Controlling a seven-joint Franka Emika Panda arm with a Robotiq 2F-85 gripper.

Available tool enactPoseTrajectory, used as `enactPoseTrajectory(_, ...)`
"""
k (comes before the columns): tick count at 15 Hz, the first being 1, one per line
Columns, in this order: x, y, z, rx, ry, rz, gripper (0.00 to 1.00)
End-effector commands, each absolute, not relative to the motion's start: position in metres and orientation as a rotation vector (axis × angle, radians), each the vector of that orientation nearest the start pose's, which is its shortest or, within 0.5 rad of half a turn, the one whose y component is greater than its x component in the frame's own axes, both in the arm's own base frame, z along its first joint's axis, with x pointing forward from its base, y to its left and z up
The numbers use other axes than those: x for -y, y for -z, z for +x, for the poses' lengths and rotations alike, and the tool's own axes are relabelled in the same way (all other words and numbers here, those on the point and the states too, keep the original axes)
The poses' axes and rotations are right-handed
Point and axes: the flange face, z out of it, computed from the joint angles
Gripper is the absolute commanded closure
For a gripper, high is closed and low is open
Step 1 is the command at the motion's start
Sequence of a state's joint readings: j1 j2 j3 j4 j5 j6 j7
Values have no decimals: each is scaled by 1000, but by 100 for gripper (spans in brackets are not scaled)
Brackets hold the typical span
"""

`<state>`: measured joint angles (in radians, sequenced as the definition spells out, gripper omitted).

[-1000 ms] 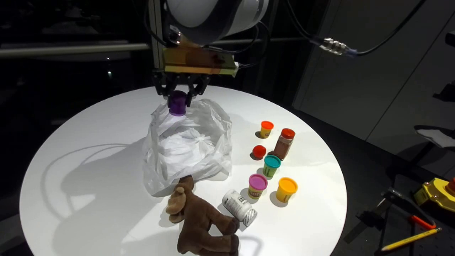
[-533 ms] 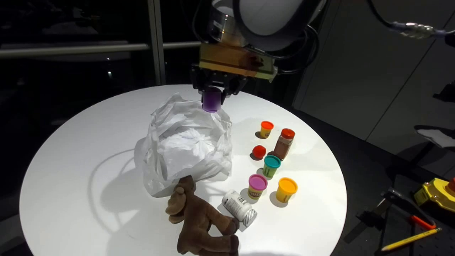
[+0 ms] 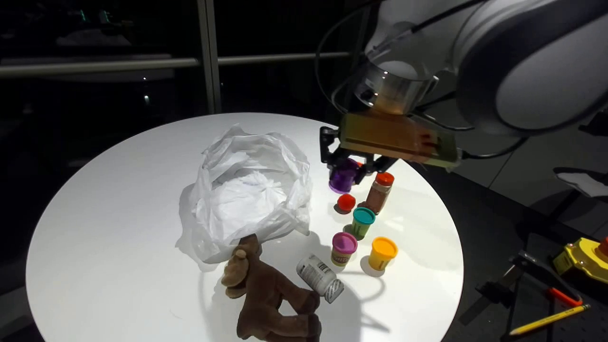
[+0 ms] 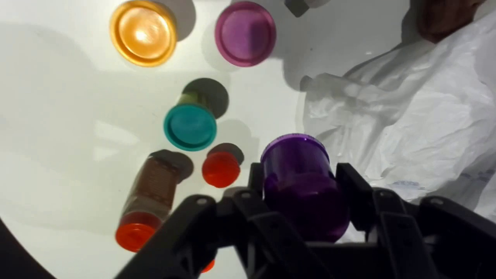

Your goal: Take the containers, deer plush toy and red ball out of the white plastic bag

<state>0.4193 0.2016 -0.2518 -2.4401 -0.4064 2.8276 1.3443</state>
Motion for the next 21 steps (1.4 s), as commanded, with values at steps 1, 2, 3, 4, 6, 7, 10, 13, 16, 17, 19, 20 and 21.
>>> enactPoseTrajectory(1,-89,-262,430,-1353,486,-2820,75)
enactPoseTrajectory(2,-85,-264,416,-1394,502,-2808,75)
enactPoseTrajectory(3,-83,-265,400,-1423,520,-2799,75)
enactPoseTrajectory(4,-83,-262,389,-1437,528,-2792,75)
enactPoseTrajectory(6,-79,-256,374,-1459,511,-2779,75)
enactPoseTrajectory(7,-74,-249,372,-1465,492,-2766,75)
enactPoseTrajectory(10,-41,-238,391,-1519,478,-2688,75)
enactPoseTrajectory(13,5,-227,396,-1603,466,-2606,75)
enactPoseTrajectory(16,39,-205,397,-1663,440,-2569,75)
enactPoseTrajectory(17,43,-197,397,-1673,421,-2569,75)
enactPoseTrajectory(19,46,-189,395,-1683,375,-2580,75)
enactPoseTrajectory(20,49,-184,394,-1686,354,-2585,75)
enactPoseTrajectory(21,51,-179,392,-1685,329,-2597,75)
